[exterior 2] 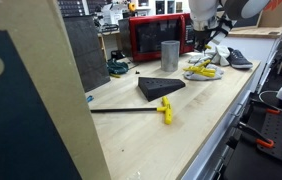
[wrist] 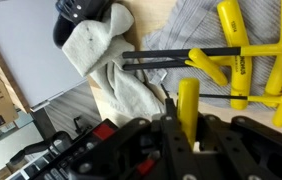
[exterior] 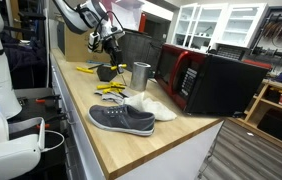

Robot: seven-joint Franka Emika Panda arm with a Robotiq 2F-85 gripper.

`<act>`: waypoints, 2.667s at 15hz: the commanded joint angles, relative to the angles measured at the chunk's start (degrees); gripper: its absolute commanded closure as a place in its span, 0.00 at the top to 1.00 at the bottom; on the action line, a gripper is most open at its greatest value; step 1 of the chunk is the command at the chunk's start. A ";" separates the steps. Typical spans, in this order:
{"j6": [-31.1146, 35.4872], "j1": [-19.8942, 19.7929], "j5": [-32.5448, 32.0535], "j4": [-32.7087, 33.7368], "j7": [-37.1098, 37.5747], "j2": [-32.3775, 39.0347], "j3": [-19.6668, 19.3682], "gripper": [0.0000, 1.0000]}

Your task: Remove the wrenches from the stand and put them on the grey towel.

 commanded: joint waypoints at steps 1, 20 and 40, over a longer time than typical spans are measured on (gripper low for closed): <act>3.31 0.51 -3.03 0.01 4.15 2.55 -0.21 0.03; 13.47 2.89 48.83 0.91 -6.82 -16.53 1.78 1.00; -19.74 6.30 67.64 15.24 -28.49 -14.06 2.92 1.00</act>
